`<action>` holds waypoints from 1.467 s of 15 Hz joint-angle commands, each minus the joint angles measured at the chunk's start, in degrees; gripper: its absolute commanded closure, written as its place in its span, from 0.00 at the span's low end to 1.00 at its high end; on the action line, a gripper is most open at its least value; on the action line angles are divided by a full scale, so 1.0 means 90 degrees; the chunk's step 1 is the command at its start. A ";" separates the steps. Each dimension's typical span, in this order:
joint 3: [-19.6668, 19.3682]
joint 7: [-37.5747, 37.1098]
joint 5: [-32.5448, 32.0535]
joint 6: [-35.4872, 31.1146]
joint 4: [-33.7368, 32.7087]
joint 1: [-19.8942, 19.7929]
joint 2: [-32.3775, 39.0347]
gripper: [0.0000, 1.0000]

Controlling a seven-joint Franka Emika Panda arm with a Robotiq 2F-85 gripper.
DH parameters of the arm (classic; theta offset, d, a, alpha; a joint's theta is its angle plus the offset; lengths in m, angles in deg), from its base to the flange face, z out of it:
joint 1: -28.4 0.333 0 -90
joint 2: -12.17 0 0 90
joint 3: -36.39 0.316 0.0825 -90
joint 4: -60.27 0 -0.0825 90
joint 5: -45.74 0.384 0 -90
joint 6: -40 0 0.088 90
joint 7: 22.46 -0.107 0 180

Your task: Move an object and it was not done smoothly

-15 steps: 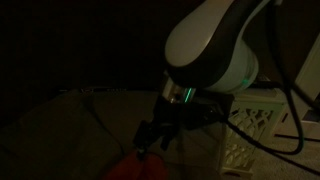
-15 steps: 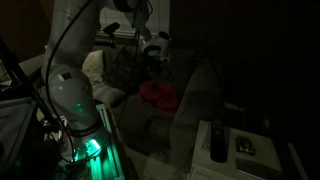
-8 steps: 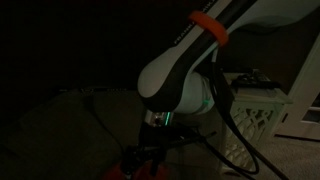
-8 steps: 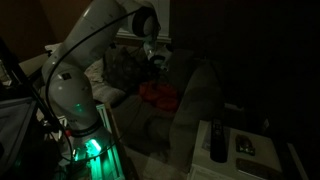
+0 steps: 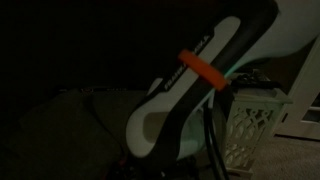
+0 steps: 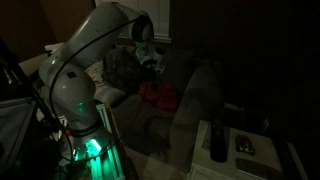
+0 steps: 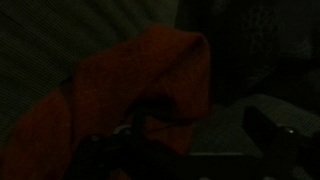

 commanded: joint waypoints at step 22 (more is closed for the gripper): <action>-0.3849 -0.5647 -0.2133 0.1025 -0.4830 0.3939 0.3711 0.34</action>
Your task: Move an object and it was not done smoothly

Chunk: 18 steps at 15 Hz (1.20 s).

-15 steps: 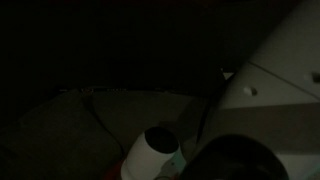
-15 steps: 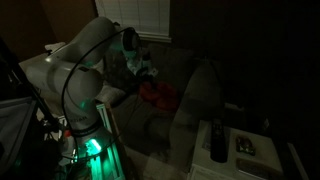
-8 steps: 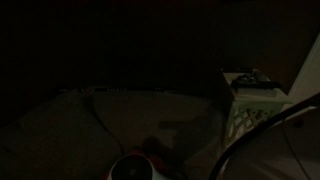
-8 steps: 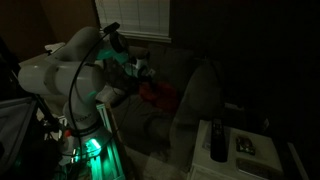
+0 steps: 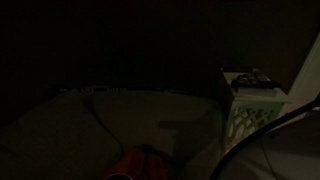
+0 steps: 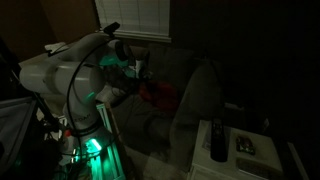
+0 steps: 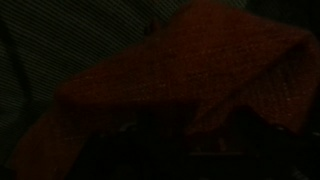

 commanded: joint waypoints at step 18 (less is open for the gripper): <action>0.0015 -0.2076 -0.0282 -0.0416 -0.0499 -0.1515 -0.0659 0.98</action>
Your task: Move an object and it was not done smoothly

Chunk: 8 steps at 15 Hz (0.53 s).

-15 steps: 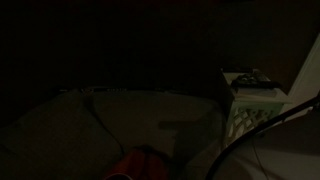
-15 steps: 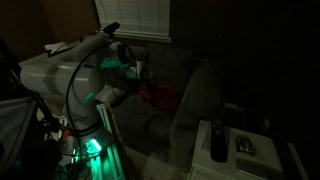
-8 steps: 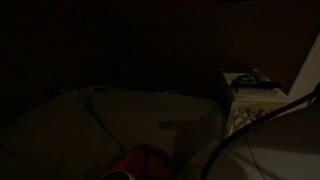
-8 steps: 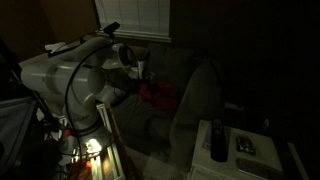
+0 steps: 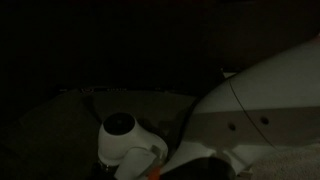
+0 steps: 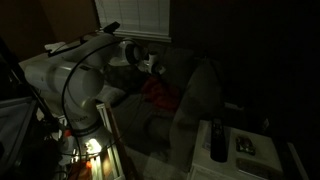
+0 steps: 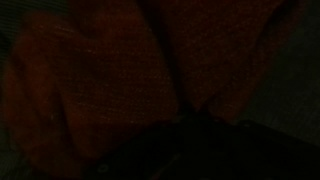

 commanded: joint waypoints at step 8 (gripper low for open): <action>-0.1136 -0.1084 0.0237 -0.1455 0.1183 -0.0190 -0.1389 0.94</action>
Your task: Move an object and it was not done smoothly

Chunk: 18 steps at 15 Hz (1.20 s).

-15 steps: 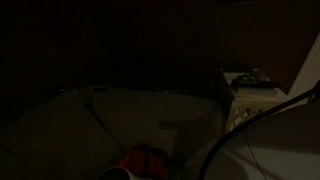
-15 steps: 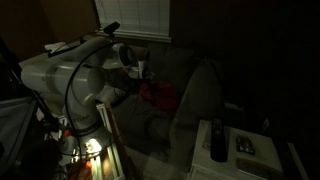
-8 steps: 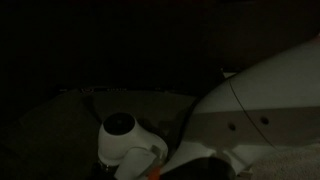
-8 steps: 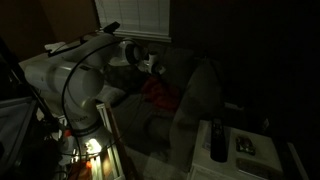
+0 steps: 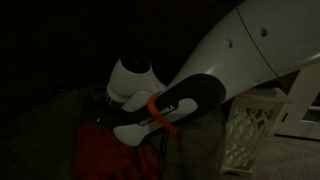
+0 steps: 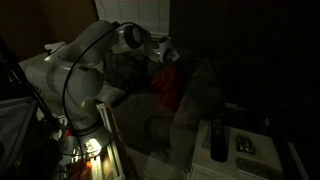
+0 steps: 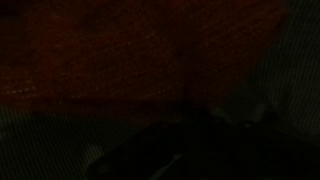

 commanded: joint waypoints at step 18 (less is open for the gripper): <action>-0.4667 -0.2447 -0.0734 0.0130 0.0797 0.0129 -0.0786 0.98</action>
